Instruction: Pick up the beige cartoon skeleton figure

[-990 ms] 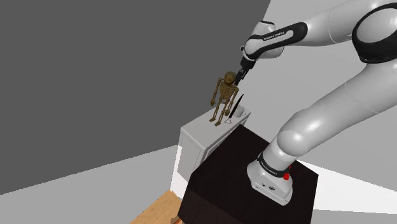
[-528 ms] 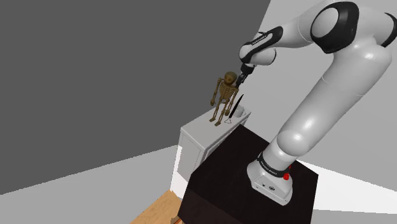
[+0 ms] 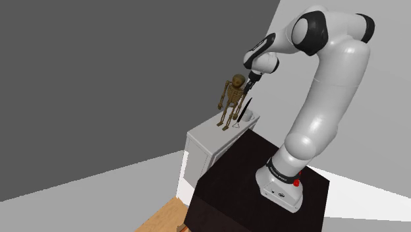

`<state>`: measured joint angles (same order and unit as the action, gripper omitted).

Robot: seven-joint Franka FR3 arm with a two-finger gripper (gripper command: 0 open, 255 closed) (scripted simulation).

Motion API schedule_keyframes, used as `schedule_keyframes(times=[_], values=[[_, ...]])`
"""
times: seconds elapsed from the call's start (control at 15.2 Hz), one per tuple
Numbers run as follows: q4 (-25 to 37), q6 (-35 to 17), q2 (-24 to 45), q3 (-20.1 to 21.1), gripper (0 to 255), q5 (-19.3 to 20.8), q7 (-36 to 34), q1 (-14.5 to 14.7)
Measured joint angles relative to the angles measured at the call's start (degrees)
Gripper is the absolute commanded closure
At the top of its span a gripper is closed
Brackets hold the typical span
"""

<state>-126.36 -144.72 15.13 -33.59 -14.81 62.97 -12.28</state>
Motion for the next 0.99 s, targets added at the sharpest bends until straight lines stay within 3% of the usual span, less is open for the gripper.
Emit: schedule_keyframes(times=[0.33,0.4,0.99], values=[[-0.18,-3.01,3.43,1.96,0,-3.57,2.46,-1.47],[-0.16,-3.16,3.61,2.07,255,-3.77,2.63,-1.59],[-0.14,-3.26,3.70,2.16,255,-3.96,2.77,-1.70]])
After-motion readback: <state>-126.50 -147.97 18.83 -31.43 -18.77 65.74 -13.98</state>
